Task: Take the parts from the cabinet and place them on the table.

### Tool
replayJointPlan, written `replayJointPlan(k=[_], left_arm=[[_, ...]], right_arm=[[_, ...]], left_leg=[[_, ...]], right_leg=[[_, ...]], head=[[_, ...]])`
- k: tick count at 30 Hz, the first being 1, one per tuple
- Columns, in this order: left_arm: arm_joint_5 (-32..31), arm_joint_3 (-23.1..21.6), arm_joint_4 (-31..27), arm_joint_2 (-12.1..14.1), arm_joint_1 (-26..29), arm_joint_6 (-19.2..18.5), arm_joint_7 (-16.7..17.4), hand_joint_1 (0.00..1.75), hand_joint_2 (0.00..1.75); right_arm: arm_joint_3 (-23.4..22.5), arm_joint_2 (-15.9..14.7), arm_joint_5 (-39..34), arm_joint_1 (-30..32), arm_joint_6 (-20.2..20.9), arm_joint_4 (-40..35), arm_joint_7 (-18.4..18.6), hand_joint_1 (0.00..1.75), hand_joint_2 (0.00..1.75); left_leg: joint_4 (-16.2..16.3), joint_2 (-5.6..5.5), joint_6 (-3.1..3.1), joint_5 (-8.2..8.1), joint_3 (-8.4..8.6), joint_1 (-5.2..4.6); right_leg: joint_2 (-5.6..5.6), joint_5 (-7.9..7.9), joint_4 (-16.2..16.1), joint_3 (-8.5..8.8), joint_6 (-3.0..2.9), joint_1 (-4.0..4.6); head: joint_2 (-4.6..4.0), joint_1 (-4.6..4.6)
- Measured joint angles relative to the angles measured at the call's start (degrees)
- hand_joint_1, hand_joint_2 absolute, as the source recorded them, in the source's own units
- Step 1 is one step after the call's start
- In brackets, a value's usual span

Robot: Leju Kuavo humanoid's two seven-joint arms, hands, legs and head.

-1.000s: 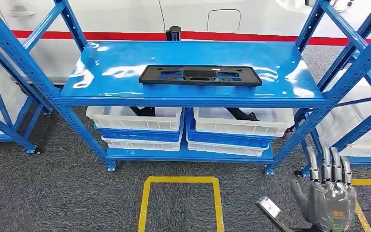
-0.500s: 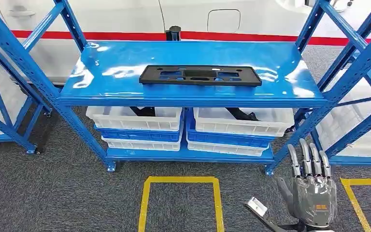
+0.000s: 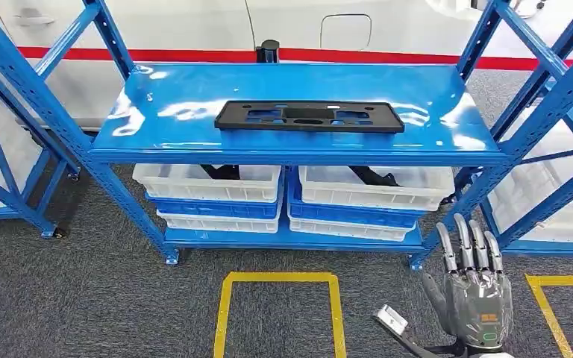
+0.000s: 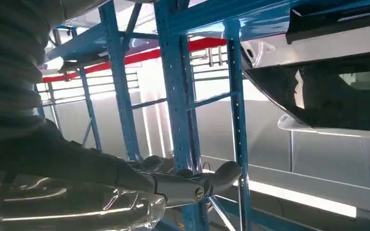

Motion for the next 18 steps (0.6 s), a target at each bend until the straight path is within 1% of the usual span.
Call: replayJointPlan(k=[15,18], left_arm=[[-0.2,0.0,0.0,-0.04,0.0,-0.7,0.33,0.0,0.0],[-0.28,0.0,0.0,-0.04,0.0,-1.55,0.52,0.0,0.0]], right_arm=[[0.02,0.0,-0.02,0.01,-0.02,-0.02,0.35,0.0,1.75],[0.02,0.0,-0.24,0.0,-0.28,-0.07,0.37,0.0,1.75]], left_leg=[[0.0,0.0,0.0,0.0,0.0,0.0],[0.0,0.0,0.0,0.0,0.0,0.0]], right_leg=[[0.0,0.0,0.0,0.0,0.0,0.0],[0.0,0.0,0.0,0.0,0.0,0.0]], head=[[-0.02,0.0],[0.0,0.0]])
